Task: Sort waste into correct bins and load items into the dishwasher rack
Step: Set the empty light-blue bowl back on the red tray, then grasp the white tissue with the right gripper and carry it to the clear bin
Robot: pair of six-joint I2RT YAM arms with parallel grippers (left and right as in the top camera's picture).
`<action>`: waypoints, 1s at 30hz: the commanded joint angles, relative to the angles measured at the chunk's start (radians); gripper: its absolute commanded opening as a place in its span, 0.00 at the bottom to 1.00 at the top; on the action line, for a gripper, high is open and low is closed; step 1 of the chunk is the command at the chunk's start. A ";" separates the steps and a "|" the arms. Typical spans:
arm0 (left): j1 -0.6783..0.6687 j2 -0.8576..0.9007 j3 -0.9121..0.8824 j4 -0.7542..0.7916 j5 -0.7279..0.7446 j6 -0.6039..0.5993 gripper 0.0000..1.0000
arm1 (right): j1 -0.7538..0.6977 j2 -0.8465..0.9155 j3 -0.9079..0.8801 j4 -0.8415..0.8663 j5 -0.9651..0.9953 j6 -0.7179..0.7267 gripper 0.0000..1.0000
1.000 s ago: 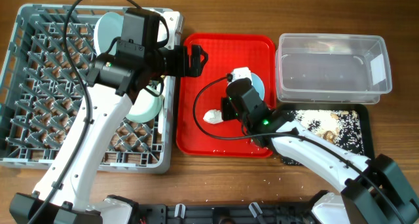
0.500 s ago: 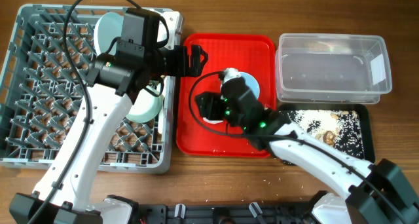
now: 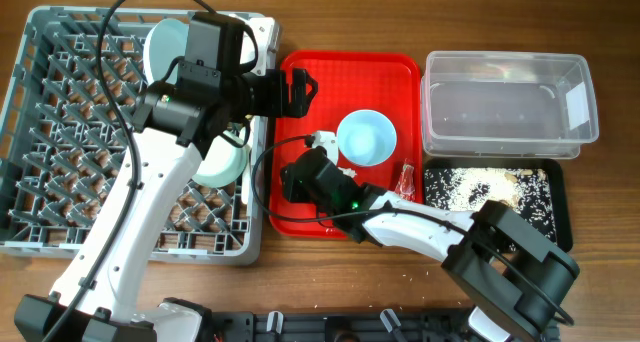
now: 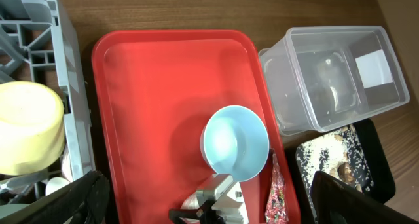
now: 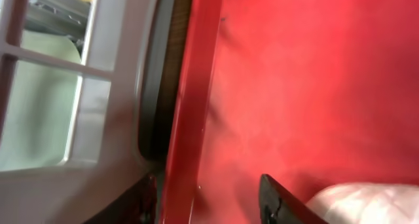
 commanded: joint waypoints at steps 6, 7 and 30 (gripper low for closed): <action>-0.001 0.000 0.001 0.002 0.011 -0.009 1.00 | 0.003 -0.160 0.014 -0.326 0.052 0.073 0.51; -0.001 0.000 0.001 0.002 0.011 -0.009 1.00 | 0.003 -0.183 0.014 -0.362 0.068 0.073 0.51; -0.001 0.000 0.001 0.002 0.011 -0.009 1.00 | 0.003 -0.080 -0.013 -0.408 0.269 0.362 0.63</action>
